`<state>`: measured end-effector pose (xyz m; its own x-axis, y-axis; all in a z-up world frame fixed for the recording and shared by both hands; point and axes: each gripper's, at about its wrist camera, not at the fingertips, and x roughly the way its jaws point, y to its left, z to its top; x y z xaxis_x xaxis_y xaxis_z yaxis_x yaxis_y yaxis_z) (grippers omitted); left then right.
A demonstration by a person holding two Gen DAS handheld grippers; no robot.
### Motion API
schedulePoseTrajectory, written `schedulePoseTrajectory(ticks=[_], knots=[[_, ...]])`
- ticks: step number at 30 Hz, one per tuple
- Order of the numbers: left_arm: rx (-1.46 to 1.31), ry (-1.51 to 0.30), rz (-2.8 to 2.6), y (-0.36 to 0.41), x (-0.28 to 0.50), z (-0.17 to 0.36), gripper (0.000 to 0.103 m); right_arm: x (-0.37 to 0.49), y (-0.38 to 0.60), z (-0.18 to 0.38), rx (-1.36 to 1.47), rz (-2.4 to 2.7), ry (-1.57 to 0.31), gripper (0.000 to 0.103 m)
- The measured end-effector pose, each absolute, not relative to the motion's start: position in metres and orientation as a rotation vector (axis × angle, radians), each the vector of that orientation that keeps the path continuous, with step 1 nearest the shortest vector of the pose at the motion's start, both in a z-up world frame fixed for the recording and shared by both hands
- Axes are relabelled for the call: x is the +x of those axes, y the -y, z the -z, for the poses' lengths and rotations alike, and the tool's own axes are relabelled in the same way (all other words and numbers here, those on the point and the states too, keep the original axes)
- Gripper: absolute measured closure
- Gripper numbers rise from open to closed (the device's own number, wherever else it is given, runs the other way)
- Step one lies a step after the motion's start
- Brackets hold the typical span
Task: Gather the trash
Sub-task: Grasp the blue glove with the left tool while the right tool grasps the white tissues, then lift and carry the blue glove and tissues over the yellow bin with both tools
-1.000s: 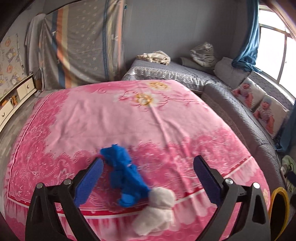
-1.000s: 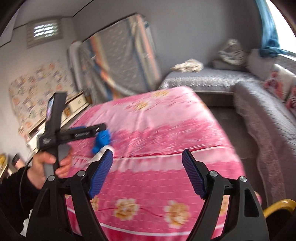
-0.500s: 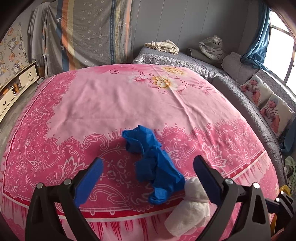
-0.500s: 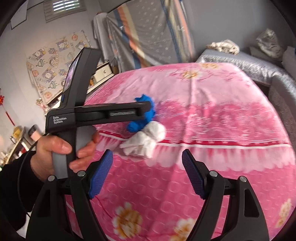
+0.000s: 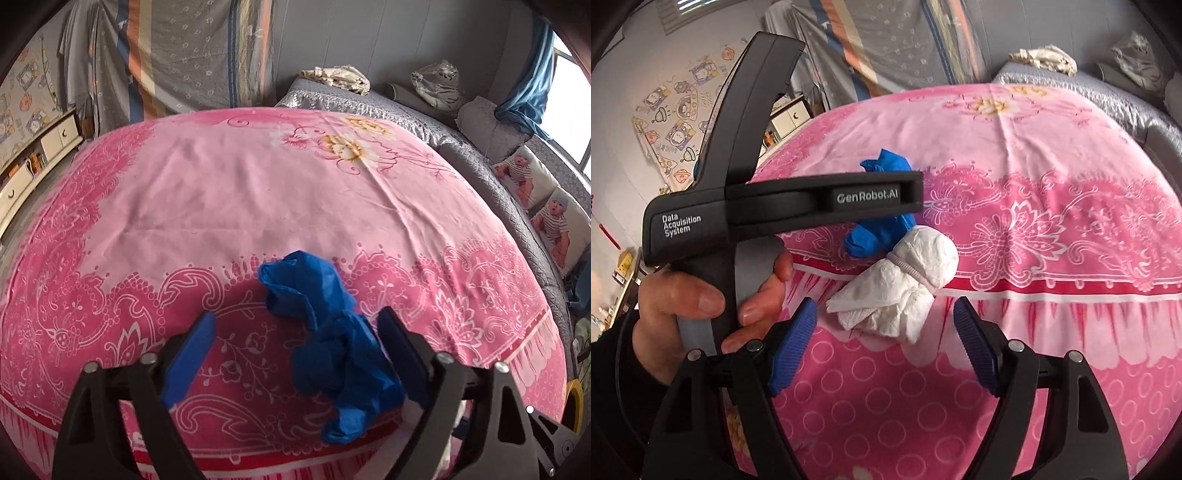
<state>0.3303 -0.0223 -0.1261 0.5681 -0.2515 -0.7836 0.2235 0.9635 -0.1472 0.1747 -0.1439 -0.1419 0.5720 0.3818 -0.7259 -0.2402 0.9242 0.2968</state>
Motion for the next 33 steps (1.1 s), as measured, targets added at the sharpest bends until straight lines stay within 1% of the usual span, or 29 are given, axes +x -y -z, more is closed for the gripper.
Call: schedulePoseTrajectory(ticks=[2,4,6,7,8,9,11,14,17,20,28,33], knots=[[-0.061,-0.940,0.282,0.019,0.335,0.130,0.027,0.179,0.143,0.142,0.175,-0.367,-0.892,0.034],[-0.073,-0.943,0.281,0.017,0.337,0.133,0.033,0.183,0.143,0.144,0.176,-0.366,-0.903,0.040],[-0.080,-0.942,0.281,0.016,0.338,0.133,0.043,0.187,0.143,0.145,0.177,-0.363,-0.913,0.046],[-0.091,-0.943,0.282,0.014,0.339,0.134,0.053,0.190,0.142,0.145,0.176,-0.360,-0.918,0.049],[-0.103,-0.945,0.287,0.012,0.340,0.134,0.059,0.193,0.143,0.146,0.183,-0.361,-0.924,0.051],[-0.111,-0.946,0.291,0.011,0.340,0.134,0.061,0.194,0.143,0.147,0.186,-0.362,-0.927,0.052],[-0.121,-0.947,0.299,0.011,0.340,0.135,0.071,0.196,0.142,0.147,0.183,-0.359,-0.932,0.055],[-0.114,-0.934,0.295,0.012,0.337,0.133,0.077,0.200,0.144,0.149,0.187,-0.356,-0.935,0.059],[-0.121,-0.926,0.290,0.011,0.337,0.130,0.079,0.203,0.145,0.149,0.187,-0.354,-0.938,0.065],[-0.142,-0.917,0.276,0.005,0.336,0.125,0.081,0.204,0.148,0.148,0.209,-0.360,-0.942,0.067],[-0.167,-0.852,0.252,-0.009,0.325,0.095,0.081,0.192,0.166,0.124,0.250,-0.338,-0.884,0.068],[-0.163,-0.786,0.251,-0.009,0.307,0.066,0.081,0.177,0.193,0.094,0.271,-0.288,-0.796,0.068]])
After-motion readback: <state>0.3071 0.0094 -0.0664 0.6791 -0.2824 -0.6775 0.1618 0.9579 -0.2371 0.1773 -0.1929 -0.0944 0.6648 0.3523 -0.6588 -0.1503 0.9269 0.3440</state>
